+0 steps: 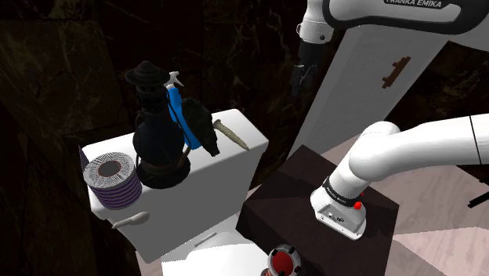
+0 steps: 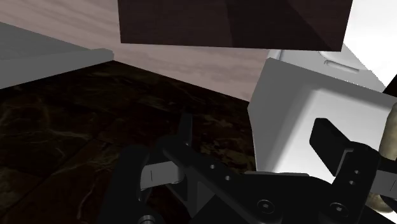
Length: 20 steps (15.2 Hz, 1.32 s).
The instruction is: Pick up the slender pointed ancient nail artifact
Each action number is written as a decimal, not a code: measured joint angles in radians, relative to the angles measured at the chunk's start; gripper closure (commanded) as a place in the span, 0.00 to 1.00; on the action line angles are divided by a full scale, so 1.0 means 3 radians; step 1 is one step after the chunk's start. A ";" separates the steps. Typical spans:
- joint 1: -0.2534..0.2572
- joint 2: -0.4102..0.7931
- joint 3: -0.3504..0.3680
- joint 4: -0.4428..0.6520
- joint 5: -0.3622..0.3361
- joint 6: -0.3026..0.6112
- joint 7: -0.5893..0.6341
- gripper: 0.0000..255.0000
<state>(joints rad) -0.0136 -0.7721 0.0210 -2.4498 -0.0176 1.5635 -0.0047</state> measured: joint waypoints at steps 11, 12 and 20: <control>0.0235 0.0745 0.0420 0.0110 0.0423 0.0595 0.0444 0.00; 0.0258 0.0833 0.0464 0.0122 0.0461 0.0670 0.0487 0.00; 0.0414 0.1649 0.0789 0.0518 0.0649 0.1104 0.0838 0.00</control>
<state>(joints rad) 0.1107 -0.2773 0.2578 -2.2943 0.1772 1.8947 0.2466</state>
